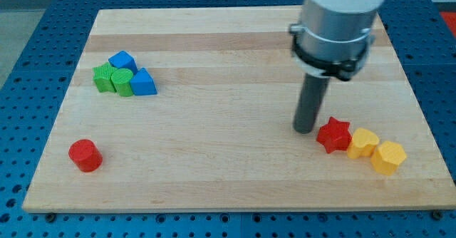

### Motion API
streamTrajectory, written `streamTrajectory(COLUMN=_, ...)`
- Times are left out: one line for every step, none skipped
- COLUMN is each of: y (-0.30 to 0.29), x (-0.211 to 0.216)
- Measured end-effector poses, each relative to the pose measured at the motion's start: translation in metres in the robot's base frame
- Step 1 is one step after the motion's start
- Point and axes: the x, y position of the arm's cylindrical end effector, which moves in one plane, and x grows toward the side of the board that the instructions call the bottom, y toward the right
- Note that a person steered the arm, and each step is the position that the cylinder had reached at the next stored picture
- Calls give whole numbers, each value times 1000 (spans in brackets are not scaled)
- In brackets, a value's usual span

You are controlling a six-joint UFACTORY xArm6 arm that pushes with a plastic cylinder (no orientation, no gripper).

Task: Push your arm to the left of the red circle

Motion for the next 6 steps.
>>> streamTrajectory(y=-55, x=0)
streamTrajectory(y=-115, x=0)
streamTrajectory(y=-176, x=0)
streamTrajectory(y=-236, x=0)
streamTrajectory(y=-301, x=0)
streamTrajectory(y=-360, x=0)
